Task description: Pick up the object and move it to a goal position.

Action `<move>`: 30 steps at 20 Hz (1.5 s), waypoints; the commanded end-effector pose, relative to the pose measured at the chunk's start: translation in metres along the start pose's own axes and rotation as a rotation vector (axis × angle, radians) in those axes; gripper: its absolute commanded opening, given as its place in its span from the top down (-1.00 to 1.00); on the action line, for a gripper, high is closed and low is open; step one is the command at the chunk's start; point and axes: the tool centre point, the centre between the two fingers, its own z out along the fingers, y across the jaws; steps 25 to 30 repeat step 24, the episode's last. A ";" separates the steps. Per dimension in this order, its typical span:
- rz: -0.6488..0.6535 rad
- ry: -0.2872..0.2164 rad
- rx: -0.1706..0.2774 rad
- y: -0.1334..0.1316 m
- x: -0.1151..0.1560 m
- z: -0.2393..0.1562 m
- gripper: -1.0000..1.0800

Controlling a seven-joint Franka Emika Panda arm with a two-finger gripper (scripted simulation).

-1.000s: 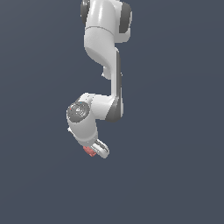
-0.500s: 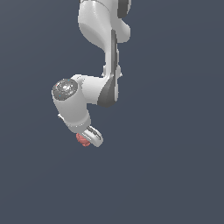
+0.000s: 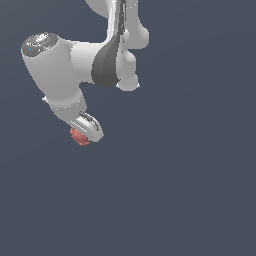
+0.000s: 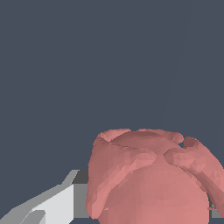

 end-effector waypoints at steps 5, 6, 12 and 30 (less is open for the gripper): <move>0.001 0.000 0.000 0.035 -0.005 -0.071 1.00; 0.001 0.000 0.000 0.040 -0.005 -0.081 1.00; 0.000 0.000 -0.001 0.065 -0.007 -0.134 1.00; -0.001 0.001 -0.002 0.083 -0.006 -0.173 1.00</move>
